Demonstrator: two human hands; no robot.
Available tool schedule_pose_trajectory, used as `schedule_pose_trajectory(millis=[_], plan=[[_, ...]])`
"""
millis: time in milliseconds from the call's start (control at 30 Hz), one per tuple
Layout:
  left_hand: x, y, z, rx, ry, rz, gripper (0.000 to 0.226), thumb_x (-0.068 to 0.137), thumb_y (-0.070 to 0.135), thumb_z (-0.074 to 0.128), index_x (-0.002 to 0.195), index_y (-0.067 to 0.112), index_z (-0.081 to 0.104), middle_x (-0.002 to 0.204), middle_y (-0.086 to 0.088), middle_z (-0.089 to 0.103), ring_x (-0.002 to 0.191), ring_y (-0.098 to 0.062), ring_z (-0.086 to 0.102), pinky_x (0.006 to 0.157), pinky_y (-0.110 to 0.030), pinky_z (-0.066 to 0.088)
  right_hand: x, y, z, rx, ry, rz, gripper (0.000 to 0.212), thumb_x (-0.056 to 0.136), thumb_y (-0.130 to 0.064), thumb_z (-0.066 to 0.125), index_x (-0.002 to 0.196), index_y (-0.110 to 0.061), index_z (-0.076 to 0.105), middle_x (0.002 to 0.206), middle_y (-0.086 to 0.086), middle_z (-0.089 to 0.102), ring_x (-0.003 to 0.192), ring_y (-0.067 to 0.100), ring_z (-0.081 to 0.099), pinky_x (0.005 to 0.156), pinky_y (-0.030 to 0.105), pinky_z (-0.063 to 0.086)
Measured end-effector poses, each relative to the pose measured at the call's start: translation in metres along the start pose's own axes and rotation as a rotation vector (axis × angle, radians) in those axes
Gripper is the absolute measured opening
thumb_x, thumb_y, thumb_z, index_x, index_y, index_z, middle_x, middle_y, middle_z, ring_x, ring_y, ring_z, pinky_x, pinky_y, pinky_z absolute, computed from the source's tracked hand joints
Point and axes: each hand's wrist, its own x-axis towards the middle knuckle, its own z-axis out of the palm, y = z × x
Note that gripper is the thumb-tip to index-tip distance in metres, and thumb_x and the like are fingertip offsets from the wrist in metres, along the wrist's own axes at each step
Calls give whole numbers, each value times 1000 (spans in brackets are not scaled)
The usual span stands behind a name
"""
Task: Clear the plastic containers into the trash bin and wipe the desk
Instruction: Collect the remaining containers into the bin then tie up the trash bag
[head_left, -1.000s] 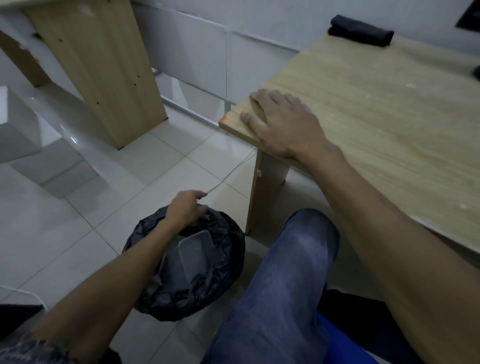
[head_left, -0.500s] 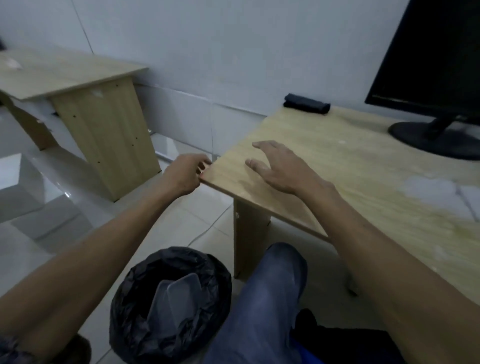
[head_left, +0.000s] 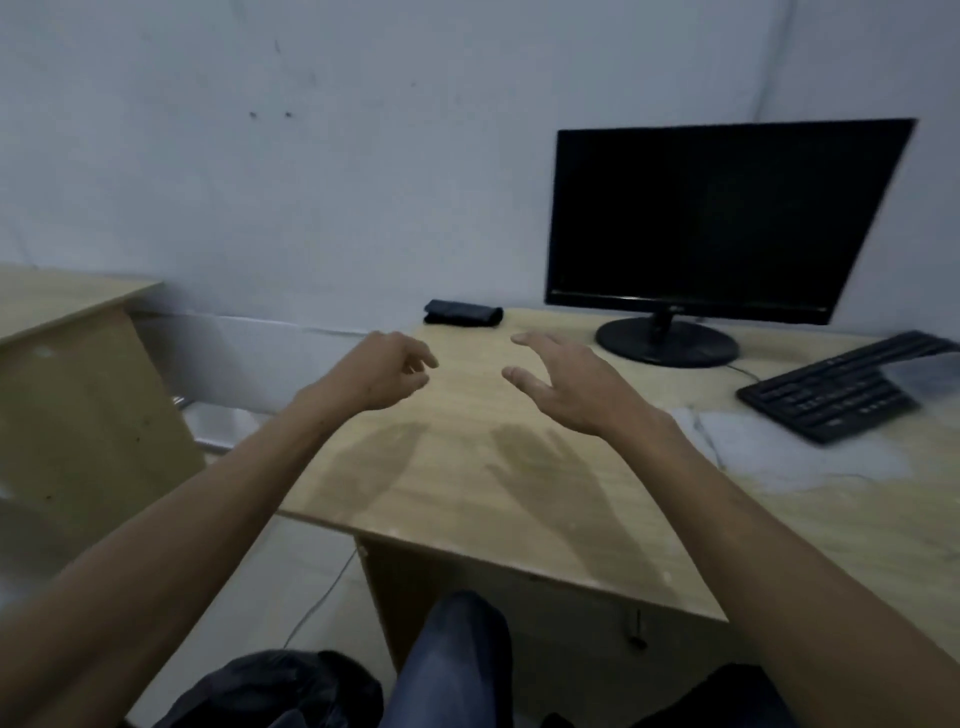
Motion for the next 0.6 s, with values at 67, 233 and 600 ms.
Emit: schedule_pose_trajectory(millis=[67, 233, 600], plan=[[21, 34, 7, -109, 30, 71, 22, 94, 22, 71, 115, 21, 75, 100, 4, 75, 91, -8, 69, 86, -23, 50, -9, 20, -17, -25, 45, 31, 58, 105, -53, 47, 154, -23, 43, 158, -1, 44, 143, 21, 43, 112, 41, 40], [75, 124, 35, -288, 17, 246, 28, 93, 26, 74, 121, 23, 73, 101, 8, 74, 96, -3, 69, 95, -26, 53, -37, 85, -64, -80, 158, 127, 59, 105, -51, 50, 153, -19, 44, 153, -2, 48, 140, 17, 45, 112, 38, 42], [143, 336, 135, -422, -129, 516, 33, 94, 24, 73, 126, 21, 69, 110, 6, 74, 94, -1, 66, 89, -20, 54, -135, 230, -137, -162, 443, 504, 47, 103, -35, 60, 143, -10, 53, 141, 8, 55, 133, 26, 49, 107, 40, 44]])
